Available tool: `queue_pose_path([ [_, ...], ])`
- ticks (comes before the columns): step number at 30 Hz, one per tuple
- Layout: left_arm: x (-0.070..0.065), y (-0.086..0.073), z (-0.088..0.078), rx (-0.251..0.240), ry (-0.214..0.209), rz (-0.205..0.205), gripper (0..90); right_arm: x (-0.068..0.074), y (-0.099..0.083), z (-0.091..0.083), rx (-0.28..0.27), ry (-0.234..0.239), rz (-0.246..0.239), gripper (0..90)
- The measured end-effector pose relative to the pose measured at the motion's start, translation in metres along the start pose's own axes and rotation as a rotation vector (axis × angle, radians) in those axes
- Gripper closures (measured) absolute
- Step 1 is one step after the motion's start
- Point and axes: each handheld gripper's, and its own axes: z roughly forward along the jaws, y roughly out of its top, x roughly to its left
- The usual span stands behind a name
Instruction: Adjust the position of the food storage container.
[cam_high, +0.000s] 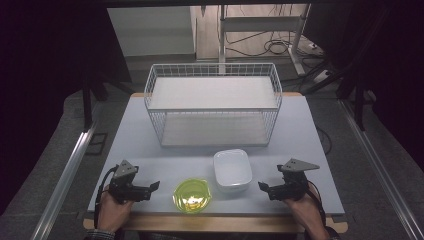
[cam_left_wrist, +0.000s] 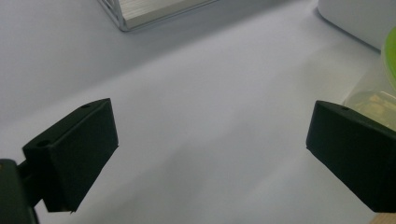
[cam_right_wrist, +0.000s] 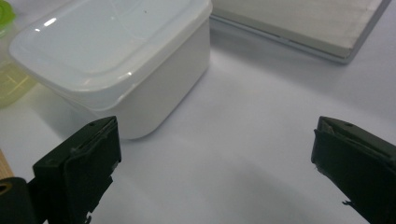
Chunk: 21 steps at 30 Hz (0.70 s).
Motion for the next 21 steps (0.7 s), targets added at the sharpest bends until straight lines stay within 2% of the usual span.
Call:
queue_pose_path([
  [6, -0.0004, 0.0001, 0.0000, -0.002, -0.005, -0.003, 0.5, -0.0001, 0.0003, -0.0002, 0.005, -0.021, -0.003, 1.9],
  [8, -0.0012, 0.0004, 0.0009, 0.006, 0.015, 0.002, 1.1, -0.0011, -0.0003, -0.0001, 0.011, -0.026, 0.000, 2.1],
  [12, -0.0007, 0.0009, 0.0010, 0.007, 0.010, -0.003, 2.4, -0.0021, -0.0009, 0.0002, 0.015, -0.028, 0.009, 2.4],
  [16, -0.0011, 0.0013, 0.0002, 0.010, 0.017, 0.001, 4.9, -0.0025, -0.0009, -0.0004, 0.018, -0.039, 0.011, 3.6],
  [17, -0.0019, 0.0018, -0.0003, 0.012, 0.032, 0.001, 6.4, -0.0026, -0.0008, -0.0006, 0.017, -0.042, 0.009, 3.8],
  [21, -0.0018, 0.0020, -0.0015, 0.011, 0.029, -0.001, 12.4, -0.0031, -0.0010, -0.0008, 0.017, -0.044, 0.013, 3.9],
])
